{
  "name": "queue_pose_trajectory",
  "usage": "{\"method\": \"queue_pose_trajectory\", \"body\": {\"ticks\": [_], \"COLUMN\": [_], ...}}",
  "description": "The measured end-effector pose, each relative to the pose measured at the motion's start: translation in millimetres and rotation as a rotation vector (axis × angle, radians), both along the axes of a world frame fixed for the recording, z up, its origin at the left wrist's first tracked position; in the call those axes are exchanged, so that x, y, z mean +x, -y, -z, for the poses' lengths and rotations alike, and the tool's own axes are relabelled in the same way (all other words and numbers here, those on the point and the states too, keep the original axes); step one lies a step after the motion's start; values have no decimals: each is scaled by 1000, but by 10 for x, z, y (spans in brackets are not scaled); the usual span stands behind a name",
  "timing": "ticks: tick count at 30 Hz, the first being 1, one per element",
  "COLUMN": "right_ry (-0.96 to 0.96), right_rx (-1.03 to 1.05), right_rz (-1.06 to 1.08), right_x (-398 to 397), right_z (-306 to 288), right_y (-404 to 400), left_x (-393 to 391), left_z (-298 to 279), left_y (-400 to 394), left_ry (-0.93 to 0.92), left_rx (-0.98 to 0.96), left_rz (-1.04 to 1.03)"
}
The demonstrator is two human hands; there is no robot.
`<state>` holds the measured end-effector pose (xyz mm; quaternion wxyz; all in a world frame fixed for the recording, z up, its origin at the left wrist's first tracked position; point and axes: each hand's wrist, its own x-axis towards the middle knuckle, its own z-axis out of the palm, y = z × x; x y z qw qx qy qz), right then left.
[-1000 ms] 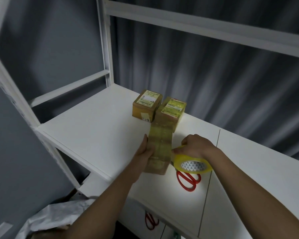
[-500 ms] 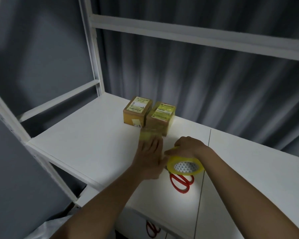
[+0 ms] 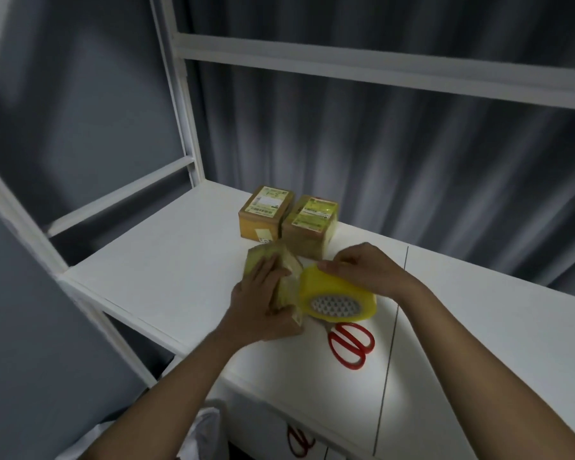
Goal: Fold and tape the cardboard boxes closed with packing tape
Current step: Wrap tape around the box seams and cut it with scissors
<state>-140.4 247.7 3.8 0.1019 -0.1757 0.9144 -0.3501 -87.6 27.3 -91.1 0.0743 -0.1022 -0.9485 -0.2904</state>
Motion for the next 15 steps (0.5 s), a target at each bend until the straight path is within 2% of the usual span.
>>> {"method": "queue_pose_trajectory", "body": {"ticks": [3,5,8,10,13,15], "right_ry": [-19,-34,55,143,261,305], "right_rx": [-34,-74,-63,-82,-151,-211], "right_rz": [-93,-129,-127,-127,-84,-35], "right_x": [-27,-68,-151,-159,-83,-67], "right_z": [-110,-164,-214,-198,-105,-60], "right_y": [386,655,922,1036,1227,1287], "left_x": [84,182,289,304,240,179], "left_z": [200,232,237,304,301,231], "left_y": [245,328,501,701,948,994], "left_ry": [-66,-48,124,206,199,161], "left_rx": [439,615,794,750,414,324], "left_rz": [31,23,69,23,-145,-70]}}
